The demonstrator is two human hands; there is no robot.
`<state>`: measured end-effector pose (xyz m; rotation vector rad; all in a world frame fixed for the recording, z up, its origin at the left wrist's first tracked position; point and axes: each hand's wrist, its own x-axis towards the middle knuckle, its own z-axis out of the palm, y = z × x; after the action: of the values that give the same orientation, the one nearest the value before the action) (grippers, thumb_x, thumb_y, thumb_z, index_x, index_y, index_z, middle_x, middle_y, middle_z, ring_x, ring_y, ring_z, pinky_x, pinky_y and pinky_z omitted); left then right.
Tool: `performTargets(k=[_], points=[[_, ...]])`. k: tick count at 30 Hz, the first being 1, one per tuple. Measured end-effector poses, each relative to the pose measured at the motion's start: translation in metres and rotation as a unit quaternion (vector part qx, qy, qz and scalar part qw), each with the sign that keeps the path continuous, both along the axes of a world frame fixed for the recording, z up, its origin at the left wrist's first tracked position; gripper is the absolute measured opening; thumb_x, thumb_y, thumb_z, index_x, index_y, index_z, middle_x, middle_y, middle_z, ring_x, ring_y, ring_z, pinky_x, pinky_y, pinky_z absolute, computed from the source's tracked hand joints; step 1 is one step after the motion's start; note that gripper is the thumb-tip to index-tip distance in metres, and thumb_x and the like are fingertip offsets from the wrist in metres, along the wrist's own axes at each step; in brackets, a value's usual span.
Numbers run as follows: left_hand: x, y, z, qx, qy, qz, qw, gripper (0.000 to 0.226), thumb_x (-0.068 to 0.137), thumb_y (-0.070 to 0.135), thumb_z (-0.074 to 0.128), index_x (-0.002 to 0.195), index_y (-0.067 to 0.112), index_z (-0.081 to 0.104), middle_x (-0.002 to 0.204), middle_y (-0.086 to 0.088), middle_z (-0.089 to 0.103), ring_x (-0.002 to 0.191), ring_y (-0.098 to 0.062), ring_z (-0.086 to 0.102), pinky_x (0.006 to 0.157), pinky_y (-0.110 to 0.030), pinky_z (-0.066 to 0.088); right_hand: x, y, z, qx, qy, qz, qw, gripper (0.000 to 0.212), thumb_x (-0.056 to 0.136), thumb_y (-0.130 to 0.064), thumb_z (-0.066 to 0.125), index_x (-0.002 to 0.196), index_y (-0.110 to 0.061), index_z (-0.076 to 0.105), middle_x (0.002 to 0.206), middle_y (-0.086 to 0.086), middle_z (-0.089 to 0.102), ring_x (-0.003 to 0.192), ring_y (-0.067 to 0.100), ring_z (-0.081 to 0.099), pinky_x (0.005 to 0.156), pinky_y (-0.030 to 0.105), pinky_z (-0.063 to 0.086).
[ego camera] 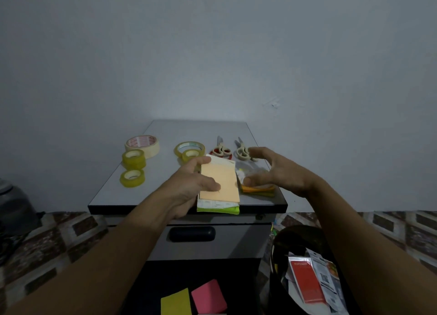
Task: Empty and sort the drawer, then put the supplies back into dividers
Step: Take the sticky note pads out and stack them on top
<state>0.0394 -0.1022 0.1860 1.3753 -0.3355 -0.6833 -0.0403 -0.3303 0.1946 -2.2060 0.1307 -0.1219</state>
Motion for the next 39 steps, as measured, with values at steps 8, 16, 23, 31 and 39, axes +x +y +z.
performTargets(k=[8, 16, 23, 31, 39], points=[[0.011, -0.019, 0.007, 0.124, -0.045, -0.017, 0.991, 0.086, 0.068, -0.008, 0.081, 0.140, 0.017, 0.042, 0.122, -0.016, 0.060, 0.110, -0.036, 0.064, 0.093, -0.053, 0.055, 0.010, 0.008, -0.004, -0.090, 0.065, 0.002, 0.994, 0.103, 0.069, -0.054, 0.082, 0.153, -0.030, 0.028, 0.160, -0.003, 0.025, 0.137, 0.020, 0.035, 0.107, 0.034, 0.036], [0.004, 0.000, 0.018, 0.299, -0.271, -0.063, 0.913, 0.098, 0.066, 0.021, 0.091, 0.146, 0.027, 0.034, 0.126, -0.001, 0.053, 0.112, -0.021, 0.056, 0.091, -0.034, 0.053, 0.011, 0.010, -0.004, -0.080, 0.071, -0.014, 0.994, 0.096, 0.073, -0.049, 0.082, 0.152, -0.026, 0.031, 0.154, -0.002, 0.034, 0.127, 0.020, 0.043, 0.108, 0.040, 0.040], [-0.009, 0.034, -0.003, 0.381, -0.434, -0.093, 0.811, 0.110, 0.062, 0.043, 0.091, 0.150, 0.037, 0.026, 0.148, 0.003, 0.045, 0.129, -0.017, 0.044, 0.100, -0.030, 0.043, 0.025, 0.018, 0.005, -0.020, 0.046, -0.015, 0.999, 0.066, 0.079, -0.030, 0.062, 0.142, -0.017, 0.048, 0.141, 0.002, 0.049, 0.123, 0.021, 0.050, 0.103, 0.036, 0.044], [0.003, 0.033, -0.022, 0.302, -0.431, -0.001, 0.850, 0.079, 0.070, 0.032, 0.087, 0.138, 0.030, 0.047, 0.130, 0.008, 0.060, 0.115, -0.010, 0.055, 0.098, -0.033, 0.049, 0.052, 0.023, -0.001, 0.094, 0.090, -0.028, 0.991, 0.038, 0.094, 0.008, 0.047, 0.130, 0.003, 0.057, 0.131, 0.035, 0.051, 0.091, 0.030, 0.053, 0.064, 0.025, 0.047], [0.002, 0.018, -0.030, 0.286, -0.428, 0.073, 0.854, 0.071, 0.071, 0.035, 0.087, 0.133, 0.027, 0.053, 0.127, 0.004, 0.063, 0.113, -0.014, 0.057, 0.091, -0.032, 0.051, 0.055, 0.019, 0.001, 0.078, 0.061, -0.012, 0.995, 0.040, 0.093, -0.001, 0.048, 0.130, -0.012, 0.060, 0.130, 0.014, 0.059, 0.113, 0.025, 0.057, 0.085, 0.027, 0.054]])
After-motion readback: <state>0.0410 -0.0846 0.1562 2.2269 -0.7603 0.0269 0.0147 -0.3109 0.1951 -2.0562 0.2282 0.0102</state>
